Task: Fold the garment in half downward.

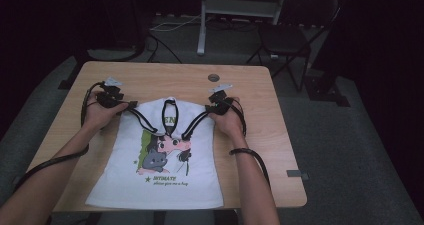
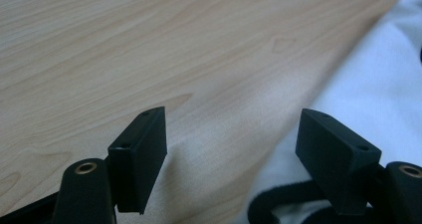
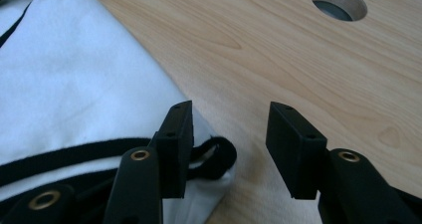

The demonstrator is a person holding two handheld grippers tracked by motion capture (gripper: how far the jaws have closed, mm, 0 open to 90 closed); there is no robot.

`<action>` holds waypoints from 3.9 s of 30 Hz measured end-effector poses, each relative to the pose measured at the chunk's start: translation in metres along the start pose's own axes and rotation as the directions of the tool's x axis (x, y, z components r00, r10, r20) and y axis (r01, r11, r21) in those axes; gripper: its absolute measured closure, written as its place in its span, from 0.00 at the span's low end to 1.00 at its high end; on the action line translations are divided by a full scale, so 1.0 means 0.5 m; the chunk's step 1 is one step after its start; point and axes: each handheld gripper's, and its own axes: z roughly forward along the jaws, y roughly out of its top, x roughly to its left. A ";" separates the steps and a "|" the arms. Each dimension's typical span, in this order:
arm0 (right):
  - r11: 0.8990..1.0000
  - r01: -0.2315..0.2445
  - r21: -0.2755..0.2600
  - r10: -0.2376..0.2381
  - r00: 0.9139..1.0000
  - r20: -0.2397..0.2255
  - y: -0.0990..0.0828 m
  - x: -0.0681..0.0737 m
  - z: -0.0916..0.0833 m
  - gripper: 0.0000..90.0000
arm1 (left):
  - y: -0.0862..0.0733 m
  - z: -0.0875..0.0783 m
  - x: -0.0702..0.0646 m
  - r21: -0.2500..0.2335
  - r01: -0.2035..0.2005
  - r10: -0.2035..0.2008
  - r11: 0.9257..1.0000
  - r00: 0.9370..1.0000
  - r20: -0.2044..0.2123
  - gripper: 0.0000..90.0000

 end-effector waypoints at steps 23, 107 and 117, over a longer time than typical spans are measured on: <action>0.999 -0.026 0.028 0.028 0.998 -0.057 -0.022 0.011 -0.027 0.67 | -0.010 -0.010 -0.013 0.026 -0.008 0.006 1.000 0.998 0.058 0.38; 0.953 -0.191 -0.234 0.086 0.914 -0.396 -0.035 -0.042 -0.130 0.91 | 0.005 -0.136 -0.005 -0.185 0.007 0.048 0.983 0.955 0.292 0.90; 0.973 -0.146 -0.180 0.073 0.929 -0.363 -0.057 -0.046 -0.122 0.91 | -0.010 -0.128 0.000 -0.143 -0.012 0.050 0.990 0.962 0.269 0.90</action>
